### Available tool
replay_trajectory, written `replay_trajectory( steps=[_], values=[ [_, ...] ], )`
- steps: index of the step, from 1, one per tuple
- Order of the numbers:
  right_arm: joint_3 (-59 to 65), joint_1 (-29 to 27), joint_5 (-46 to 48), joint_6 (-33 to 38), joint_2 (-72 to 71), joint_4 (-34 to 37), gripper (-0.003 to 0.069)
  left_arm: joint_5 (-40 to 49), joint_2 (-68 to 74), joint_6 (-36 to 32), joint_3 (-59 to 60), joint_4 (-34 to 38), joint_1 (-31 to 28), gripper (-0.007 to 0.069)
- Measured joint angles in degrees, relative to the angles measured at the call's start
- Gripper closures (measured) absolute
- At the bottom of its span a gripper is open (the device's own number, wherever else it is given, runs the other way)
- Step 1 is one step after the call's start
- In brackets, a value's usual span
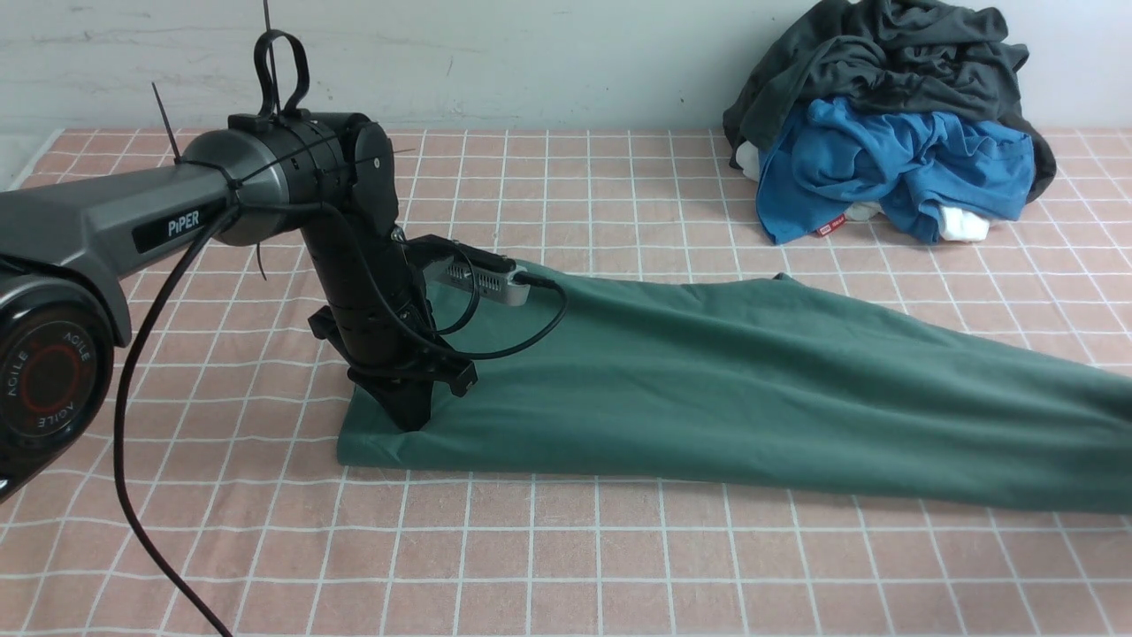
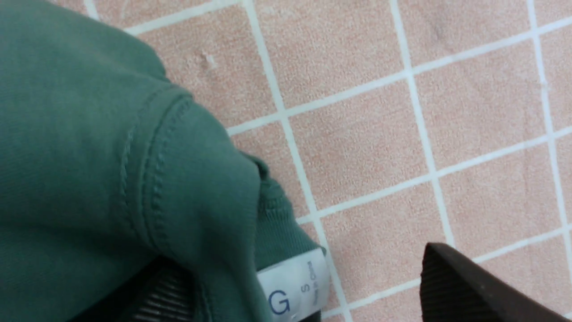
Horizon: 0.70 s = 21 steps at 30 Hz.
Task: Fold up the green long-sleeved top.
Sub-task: Use the right arm to clamp the right edge of the fabric
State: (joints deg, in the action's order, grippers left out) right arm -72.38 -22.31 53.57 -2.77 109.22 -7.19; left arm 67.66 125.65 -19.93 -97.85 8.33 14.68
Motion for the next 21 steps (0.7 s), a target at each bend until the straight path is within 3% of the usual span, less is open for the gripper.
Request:
replay_trajectory(
  steps=[4, 9, 16, 21],
  values=[
    [0.0, -0.1, -0.5, 1.3, 2.7, 3.2, 0.0085, 0.0, 0.0, 0.0, 0.0, 0.0, 0.0, 0.0628],
    [-0.2, -0.1, -0.7, 3.5, 3.8, 6.4, 0.0232, 0.0, 0.0, 0.0, 0.0, 0.0, 0.0, 0.0628],
    [-0.2, -0.1, -0.4, 5.9, 2.9, 6.5, 0.0591, 0.0, -0.5, -0.4, 0.1, -0.2, 0.0, 0.0628],
    [-0.6, 0.1, 0.6, 2.1, -2.8, -3.6, 0.0604, 1.4, -2.9, -0.5, 0.2, -3.4, -0.2, 0.0628]
  ],
)
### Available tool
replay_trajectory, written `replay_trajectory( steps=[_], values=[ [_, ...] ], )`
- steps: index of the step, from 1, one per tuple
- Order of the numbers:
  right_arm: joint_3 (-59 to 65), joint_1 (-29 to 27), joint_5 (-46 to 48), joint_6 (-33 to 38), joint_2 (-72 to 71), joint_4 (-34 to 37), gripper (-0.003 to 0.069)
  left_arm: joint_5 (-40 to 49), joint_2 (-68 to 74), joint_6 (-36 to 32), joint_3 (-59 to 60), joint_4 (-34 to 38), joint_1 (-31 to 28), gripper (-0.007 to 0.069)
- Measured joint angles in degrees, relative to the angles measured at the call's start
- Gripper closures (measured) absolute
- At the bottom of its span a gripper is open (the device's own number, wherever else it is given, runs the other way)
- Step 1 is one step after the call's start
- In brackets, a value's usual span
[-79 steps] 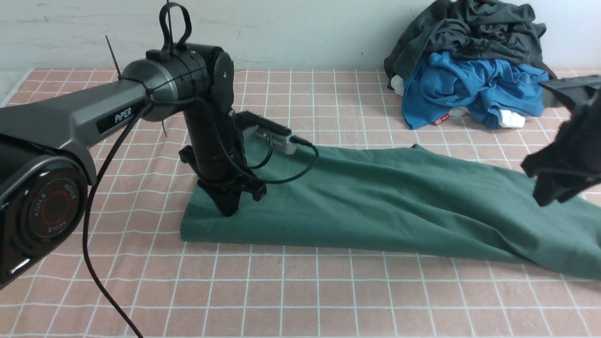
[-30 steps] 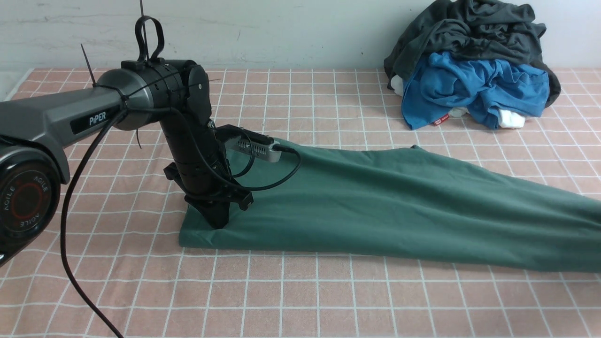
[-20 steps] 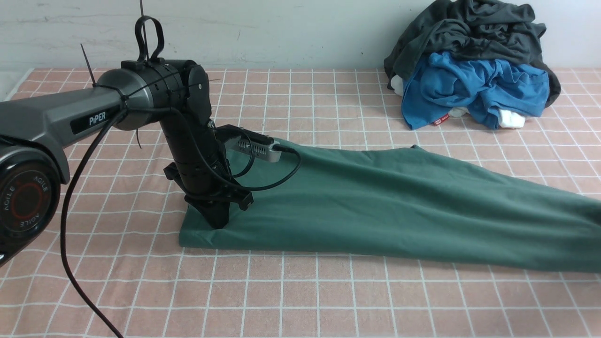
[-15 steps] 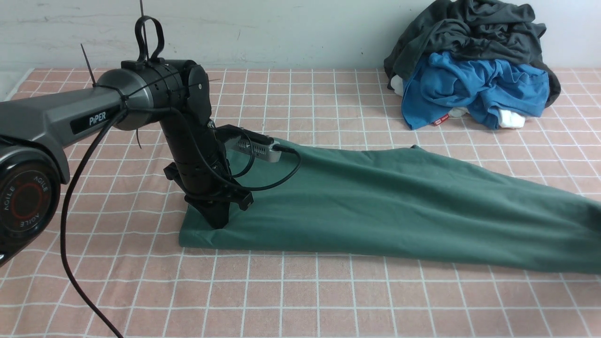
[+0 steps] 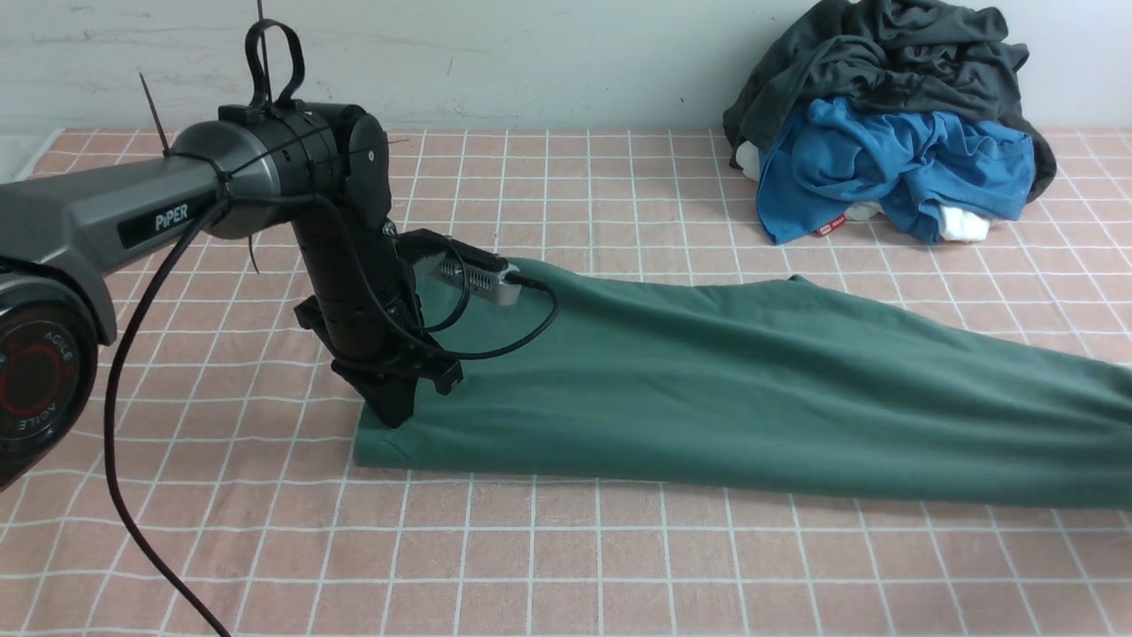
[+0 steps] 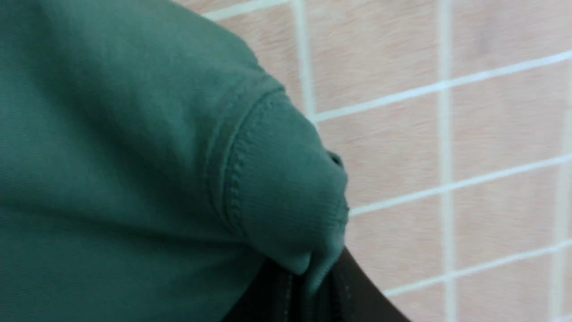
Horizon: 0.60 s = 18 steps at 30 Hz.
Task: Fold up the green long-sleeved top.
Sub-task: Use the right arm to clamp the right edge of the fabric, then use the right arm to drag the right edge of the fabric to the left and folds it over the left edge
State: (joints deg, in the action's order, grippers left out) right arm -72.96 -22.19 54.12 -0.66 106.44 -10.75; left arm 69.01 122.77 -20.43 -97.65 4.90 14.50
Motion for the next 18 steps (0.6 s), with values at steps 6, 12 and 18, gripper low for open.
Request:
replay_trajectory(
  steps=[6, 12, 18],
  values=[
    [-7.2, 1.2, 4.4, -3.5, -8.6, -7.2, 0.0604, 0.1, -8.0, 0.0, 0.0, -1.4, -0.5, 0.0628],
    [-18.6, 11.6, 9.9, 2.8, -12.7, -0.5, 0.0604, 0.1, -15.1, 0.0, 0.0, -2.4, -0.5, 0.0628],
    [-27.5, 31.4, 11.1, 7.5, -9.6, 8.9, 0.0604, 0.5, -24.2, 0.6, 0.0, -6.3, -0.5, 0.0628]
  ],
)
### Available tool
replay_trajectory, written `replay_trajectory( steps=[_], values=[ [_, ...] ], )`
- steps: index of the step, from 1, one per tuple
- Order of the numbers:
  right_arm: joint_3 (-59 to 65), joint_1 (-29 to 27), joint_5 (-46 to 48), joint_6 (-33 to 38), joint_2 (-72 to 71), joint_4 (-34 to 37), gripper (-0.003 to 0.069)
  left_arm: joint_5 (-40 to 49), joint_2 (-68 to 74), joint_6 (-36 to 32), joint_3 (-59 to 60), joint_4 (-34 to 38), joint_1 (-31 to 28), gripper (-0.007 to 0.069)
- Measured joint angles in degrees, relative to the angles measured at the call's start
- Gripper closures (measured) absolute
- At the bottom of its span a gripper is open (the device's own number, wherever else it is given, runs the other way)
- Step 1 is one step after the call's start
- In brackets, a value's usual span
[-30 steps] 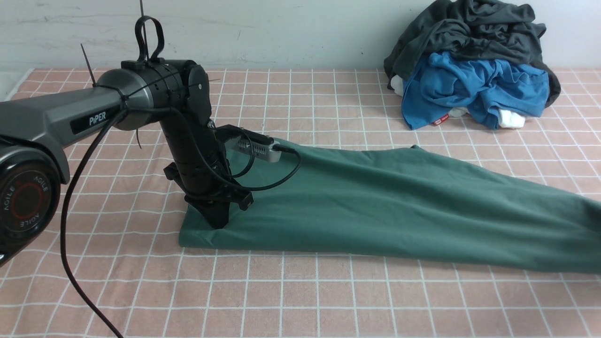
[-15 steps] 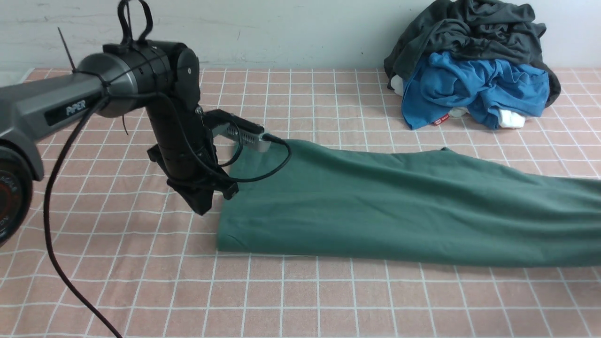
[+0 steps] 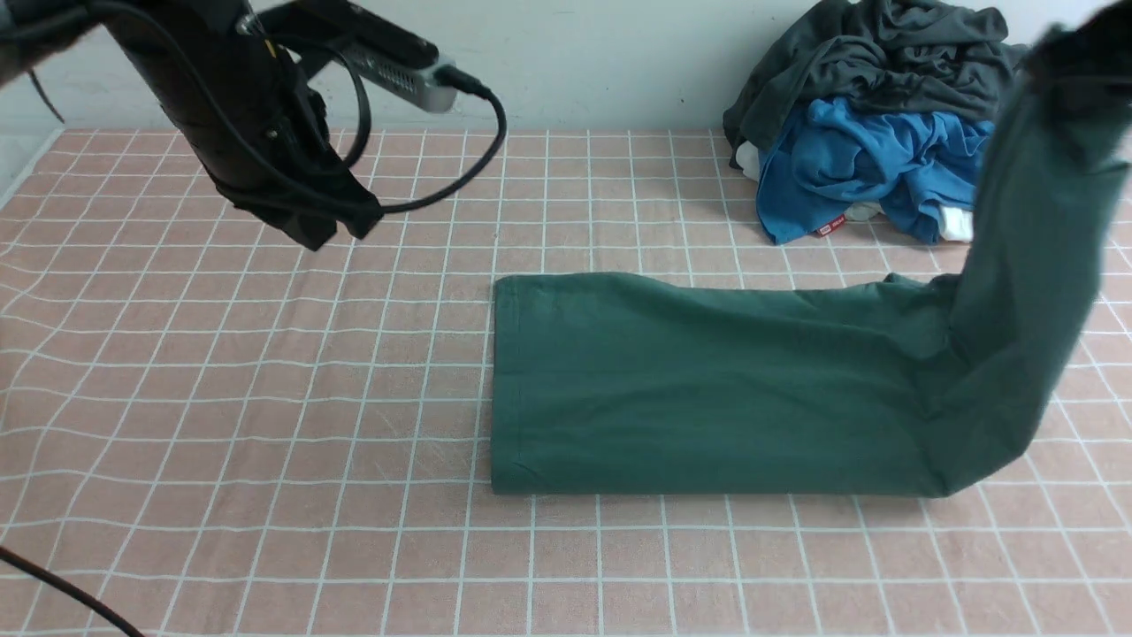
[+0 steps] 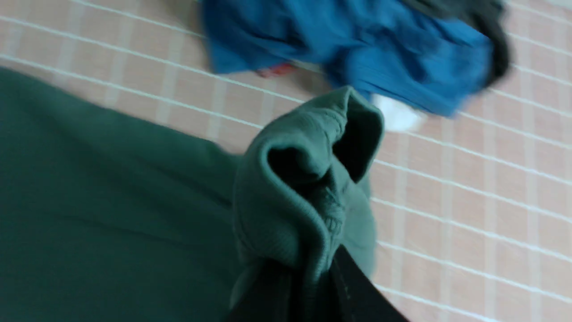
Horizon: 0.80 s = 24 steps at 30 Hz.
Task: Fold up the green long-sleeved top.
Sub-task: Use the right arm to drag the right edge of the fabric to the left and folds it over the left edge
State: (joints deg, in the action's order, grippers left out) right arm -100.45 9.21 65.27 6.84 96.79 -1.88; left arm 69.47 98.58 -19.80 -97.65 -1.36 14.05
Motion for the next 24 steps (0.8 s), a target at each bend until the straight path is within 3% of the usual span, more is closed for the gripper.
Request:
replay_trajectory(
  steps=[7, 14, 19, 24],
  values=[
    [-1.5, 16.7, -7.4, 0.3, 13.9, 9.4, 0.0604, 1.5, -8.5, 1.5, 0.0, -1.4, 0.0, 0.0628],
    [-1.5, 22.7, -16.4, 1.2, 25.3, 17.0, 0.0582, 2.4, -11.7, 1.9, 0.1, -1.4, 0.0, 0.0628],
    [-2.0, 22.8, -16.8, 4.0, 26.5, 23.1, 0.0432, 2.4, -11.7, 1.9, 0.4, -1.4, 0.0, 0.0628],
    [-8.2, 20.7, -7.2, 7.1, 24.7, 20.5, 0.0181, 2.4, -11.7, 1.9, 1.5, -1.5, 0.0, 0.0628]
  ],
)
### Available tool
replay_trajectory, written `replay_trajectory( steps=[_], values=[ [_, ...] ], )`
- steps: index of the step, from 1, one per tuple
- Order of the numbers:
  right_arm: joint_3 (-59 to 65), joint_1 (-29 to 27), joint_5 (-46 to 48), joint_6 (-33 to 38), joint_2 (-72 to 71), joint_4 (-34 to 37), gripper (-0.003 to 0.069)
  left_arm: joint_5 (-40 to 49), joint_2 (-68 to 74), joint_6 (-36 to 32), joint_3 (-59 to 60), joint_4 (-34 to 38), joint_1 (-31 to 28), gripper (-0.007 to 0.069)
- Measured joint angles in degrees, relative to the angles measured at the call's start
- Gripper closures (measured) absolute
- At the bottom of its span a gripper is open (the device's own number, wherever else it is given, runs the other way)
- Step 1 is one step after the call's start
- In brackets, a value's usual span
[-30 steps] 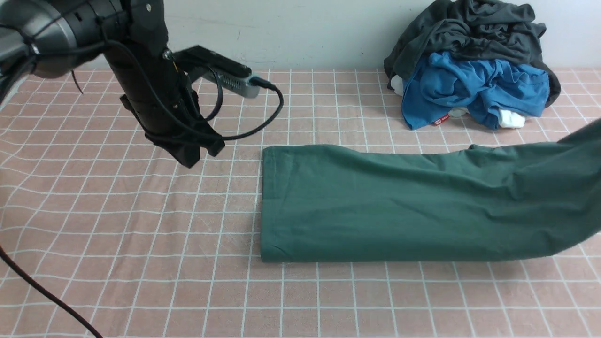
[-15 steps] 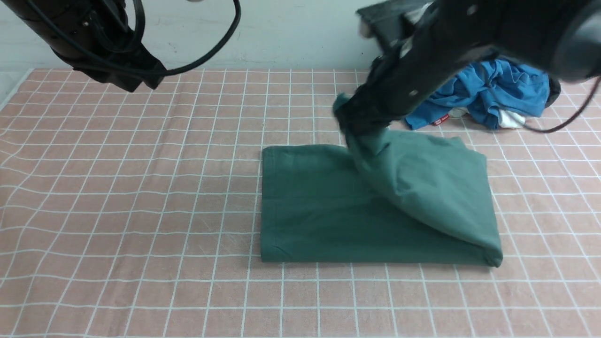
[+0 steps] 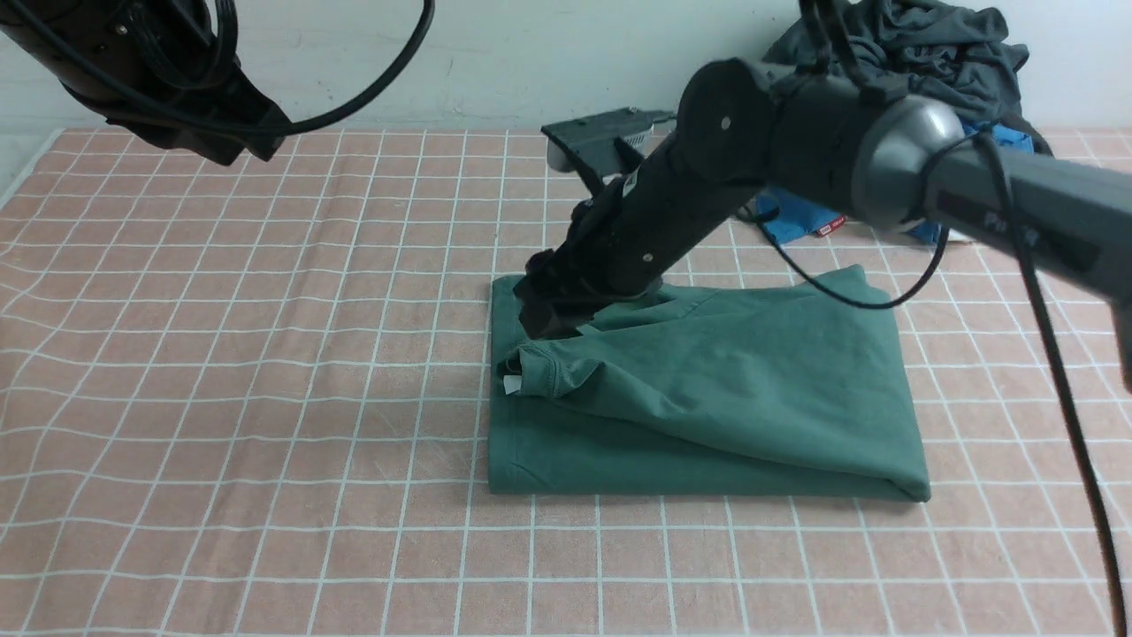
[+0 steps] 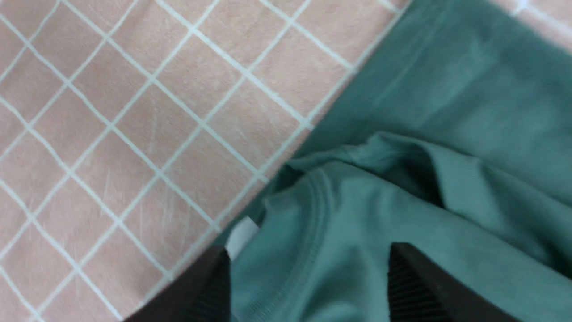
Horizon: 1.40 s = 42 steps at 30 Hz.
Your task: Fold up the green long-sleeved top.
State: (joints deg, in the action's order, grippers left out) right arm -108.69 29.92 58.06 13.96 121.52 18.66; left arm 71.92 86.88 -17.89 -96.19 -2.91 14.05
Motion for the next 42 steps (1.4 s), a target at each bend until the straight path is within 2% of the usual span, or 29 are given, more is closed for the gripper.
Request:
replay_trajectory(
  steps=[1, 3, 4, 7, 10, 13, 18, 27, 32, 36, 42],
  values=[
    [0.0, -0.1, 0.0, 0.0, -0.1, 0.0, 0.0181, 0.0, 0.0, 0.0, 0.1, 0.0, 0.0, 0.0628],
    [-1.1, -1.2, 2.4, -1.8, -0.6, -4.9, 0.0146, -0.1, 0.0, 0.0, 1.1, -0.1, 0.0, 0.0628],
    [-1.3, -1.5, 3.4, -3.4, -0.4, -8.1, 0.0141, -0.1, 0.0, 0.0, 1.7, -0.1, 0.0, 0.0628],
    [-1.3, -1.2, 5.9, -5.6, 1.7, -11.1, 0.0144, -1.0, 0.0, 0.0, 3.2, -0.1, 0.0, 0.0628],
    [-1.3, 0.4, 7.4, -5.7, 4.6, -11.1, 0.0153, -1.4, 0.0, 0.0, 3.8, -0.1, 0.0, 0.0628],
    [-1.3, 4.5, 8.2, -5.5, 8.8, -11.1, 0.0177, -1.4, 0.0, 0.0, 4.0, -0.1, 0.0, 0.0628],
    [-2.1, 8.0, 8.7, -5.1, 8.9, -12.4, 0.0198, -1.4, 0.0, 0.0, 4.1, -0.1, 0.0, 0.0628],
    [-6.5, 6.9, 12.4, -4.8, 3.1, -14.3, 0.0204, -1.1, -2.8, 2.5, 5.7, -0.1, 0.0, 0.0628],
    [-1.4, 4.0, 12.6, -4.8, -8.6, -15.2, 0.0221, -2.7, -13.8, 4.7, 16.2, -0.1, 0.0, 0.0628],
    [8.9, 2.1, 11.7, -4.8, -20.9, -14.3, 0.0249, -7.2, -25.6, 6.8, 29.8, -0.2, 0.0, 0.0628],
    [26.6, 0.8, 0.4, -4.8, -38.7, -13.3, 0.0298, -15.3, -42.3, 12.3, 49.3, -1.1, 0.0, 0.0628]
  ],
)
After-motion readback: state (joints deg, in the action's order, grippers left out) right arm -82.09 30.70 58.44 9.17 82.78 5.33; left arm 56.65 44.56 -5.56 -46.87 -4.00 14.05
